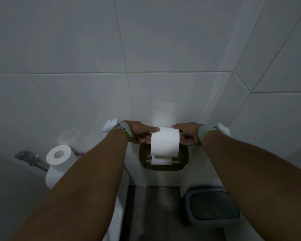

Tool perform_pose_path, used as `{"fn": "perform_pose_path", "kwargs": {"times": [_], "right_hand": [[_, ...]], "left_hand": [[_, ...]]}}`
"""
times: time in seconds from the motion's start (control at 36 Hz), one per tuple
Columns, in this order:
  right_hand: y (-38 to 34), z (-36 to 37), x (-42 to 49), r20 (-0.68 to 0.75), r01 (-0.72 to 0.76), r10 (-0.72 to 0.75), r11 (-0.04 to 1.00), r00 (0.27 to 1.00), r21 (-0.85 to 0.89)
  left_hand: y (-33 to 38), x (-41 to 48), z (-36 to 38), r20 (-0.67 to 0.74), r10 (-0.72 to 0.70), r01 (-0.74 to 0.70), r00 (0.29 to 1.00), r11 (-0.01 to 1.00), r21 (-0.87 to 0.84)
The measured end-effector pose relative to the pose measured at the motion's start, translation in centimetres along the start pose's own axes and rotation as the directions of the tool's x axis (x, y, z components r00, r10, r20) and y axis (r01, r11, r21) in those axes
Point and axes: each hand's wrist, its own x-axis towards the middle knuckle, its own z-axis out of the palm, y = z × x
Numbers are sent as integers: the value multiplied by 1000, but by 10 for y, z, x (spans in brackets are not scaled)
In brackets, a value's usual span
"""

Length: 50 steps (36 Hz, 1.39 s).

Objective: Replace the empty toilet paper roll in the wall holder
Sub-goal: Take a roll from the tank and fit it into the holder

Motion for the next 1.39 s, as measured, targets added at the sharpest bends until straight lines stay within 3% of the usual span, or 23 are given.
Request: {"fn": "perform_pose_path", "kwargs": {"times": [0.86,1.39], "right_hand": [[20,0,23,-2,-24,24,991,1000,-130],[27,0,24,6,-39,39,996,999,-74]], "left_hand": [[-20,18,4,48,-54,51,997,997,51],[-20,22,8,40,-92,89,995,993,74]]}}
